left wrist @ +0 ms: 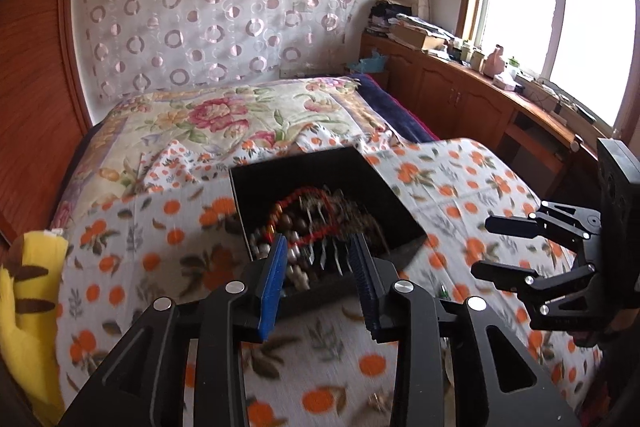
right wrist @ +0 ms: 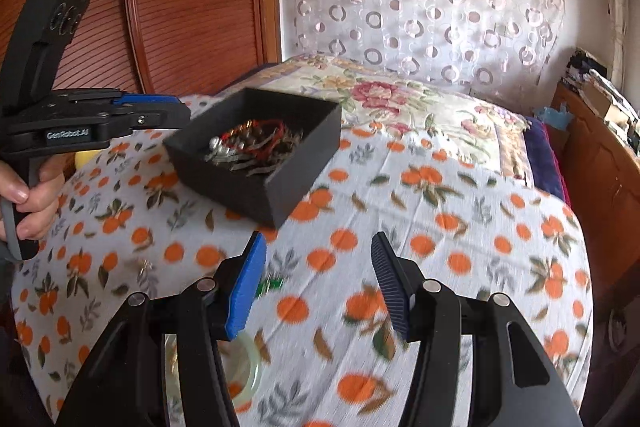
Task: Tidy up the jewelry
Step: 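Withdraw both grippers from the box toward the green pendant and jade bangle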
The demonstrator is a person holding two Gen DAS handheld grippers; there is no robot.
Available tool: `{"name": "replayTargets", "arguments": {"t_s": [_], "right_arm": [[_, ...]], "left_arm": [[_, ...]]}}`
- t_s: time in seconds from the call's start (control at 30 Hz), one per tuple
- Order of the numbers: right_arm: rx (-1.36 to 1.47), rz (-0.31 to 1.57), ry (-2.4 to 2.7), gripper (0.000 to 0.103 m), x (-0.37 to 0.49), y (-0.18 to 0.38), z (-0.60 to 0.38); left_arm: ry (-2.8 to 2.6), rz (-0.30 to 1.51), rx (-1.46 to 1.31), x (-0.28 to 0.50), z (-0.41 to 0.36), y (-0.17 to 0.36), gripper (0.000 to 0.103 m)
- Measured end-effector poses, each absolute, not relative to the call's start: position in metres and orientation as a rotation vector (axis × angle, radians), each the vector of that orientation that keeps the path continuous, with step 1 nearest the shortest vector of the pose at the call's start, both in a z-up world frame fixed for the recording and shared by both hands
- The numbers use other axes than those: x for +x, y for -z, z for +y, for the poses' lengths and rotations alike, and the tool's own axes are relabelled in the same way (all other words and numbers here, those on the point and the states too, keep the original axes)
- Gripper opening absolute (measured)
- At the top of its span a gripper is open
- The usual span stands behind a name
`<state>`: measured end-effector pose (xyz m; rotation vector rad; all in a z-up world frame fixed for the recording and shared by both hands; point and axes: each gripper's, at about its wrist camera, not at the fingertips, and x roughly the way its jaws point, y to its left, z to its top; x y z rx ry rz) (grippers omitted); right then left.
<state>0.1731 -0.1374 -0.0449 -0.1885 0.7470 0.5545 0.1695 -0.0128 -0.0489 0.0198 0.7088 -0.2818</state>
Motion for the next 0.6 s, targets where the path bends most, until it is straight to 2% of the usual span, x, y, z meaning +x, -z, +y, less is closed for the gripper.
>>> {"name": "replayTargets", "arguments": {"t_s": [0.3,0.37,0.43,0.57,0.6], "right_arm": [[-0.214,0.841,-0.622,0.034,0.142,0.067,-0.130],[-0.227,0.847,-0.626,0.033,0.136,0.069,-0.129],[-0.230,0.856,-0.628,0.033,0.133,0.072,-0.130],[-0.237,0.874,-0.611,0.033,0.131,0.077,-0.134],[-0.246,0.873,-0.602,0.029,0.130,0.077,-0.135]], "left_arm": [[0.288,0.753,0.010,0.133,-0.014,0.069,0.032],[0.290,0.770,0.008,0.128,-0.015,0.074,0.033],[0.293,0.785,0.017,0.122,-0.017,0.078,0.040],[0.300,0.803,0.036,0.115,-0.024,0.085,0.041],[0.305,0.807,0.039,0.114,-0.026,0.086,0.041]]}}
